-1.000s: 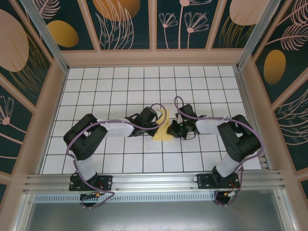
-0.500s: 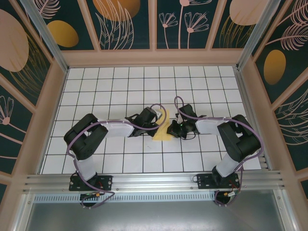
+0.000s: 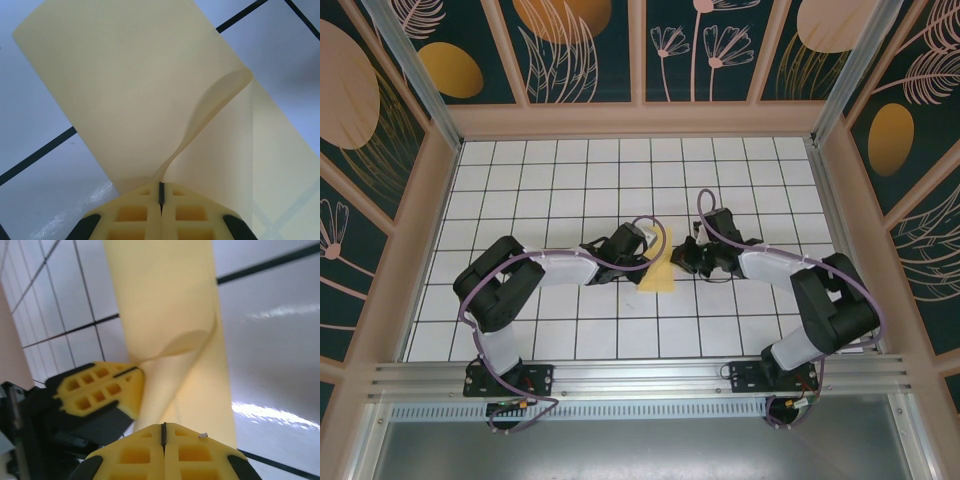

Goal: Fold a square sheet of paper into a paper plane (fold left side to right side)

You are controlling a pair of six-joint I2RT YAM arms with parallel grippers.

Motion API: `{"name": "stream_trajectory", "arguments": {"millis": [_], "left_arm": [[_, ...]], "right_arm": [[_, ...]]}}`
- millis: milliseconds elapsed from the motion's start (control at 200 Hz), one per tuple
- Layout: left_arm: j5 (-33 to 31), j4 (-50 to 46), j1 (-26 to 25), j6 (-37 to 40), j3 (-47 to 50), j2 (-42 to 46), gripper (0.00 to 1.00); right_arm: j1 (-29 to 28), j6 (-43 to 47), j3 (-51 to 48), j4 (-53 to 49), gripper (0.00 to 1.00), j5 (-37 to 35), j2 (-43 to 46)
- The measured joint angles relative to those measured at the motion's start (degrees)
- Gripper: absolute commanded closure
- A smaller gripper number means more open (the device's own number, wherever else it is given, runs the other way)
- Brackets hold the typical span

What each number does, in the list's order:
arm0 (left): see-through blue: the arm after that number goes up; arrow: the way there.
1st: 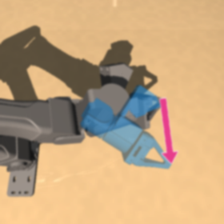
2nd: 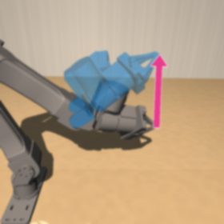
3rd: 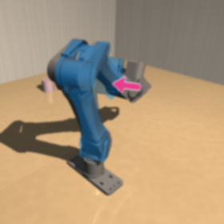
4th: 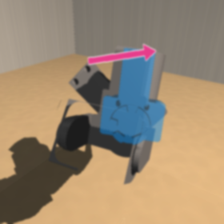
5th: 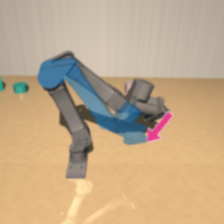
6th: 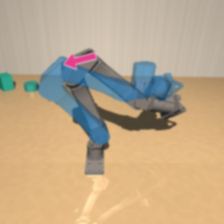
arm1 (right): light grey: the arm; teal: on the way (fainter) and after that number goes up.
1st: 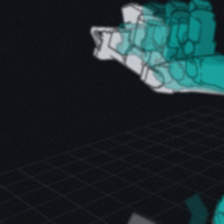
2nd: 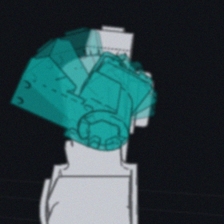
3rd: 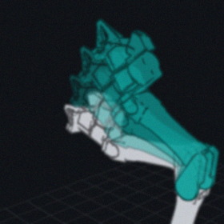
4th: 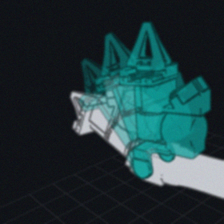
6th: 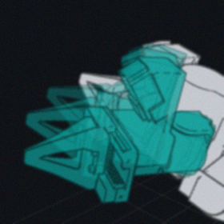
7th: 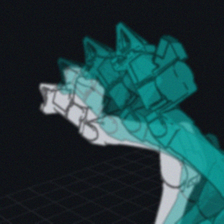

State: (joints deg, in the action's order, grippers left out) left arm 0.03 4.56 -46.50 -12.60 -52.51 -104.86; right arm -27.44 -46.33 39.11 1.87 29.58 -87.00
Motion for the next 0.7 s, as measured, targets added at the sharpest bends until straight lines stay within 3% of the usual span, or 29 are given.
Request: {"name": "stream_trajectory", "arguments": {"millis": [701], "left_arm": [[0.15, 0.09, 0.02, 0.00, 0.00, -0.02, 1.00]], "right_arm": [[-3.04, -2.29, 7.78, 5.38, 0.96, 1.55, -13.27]]}}
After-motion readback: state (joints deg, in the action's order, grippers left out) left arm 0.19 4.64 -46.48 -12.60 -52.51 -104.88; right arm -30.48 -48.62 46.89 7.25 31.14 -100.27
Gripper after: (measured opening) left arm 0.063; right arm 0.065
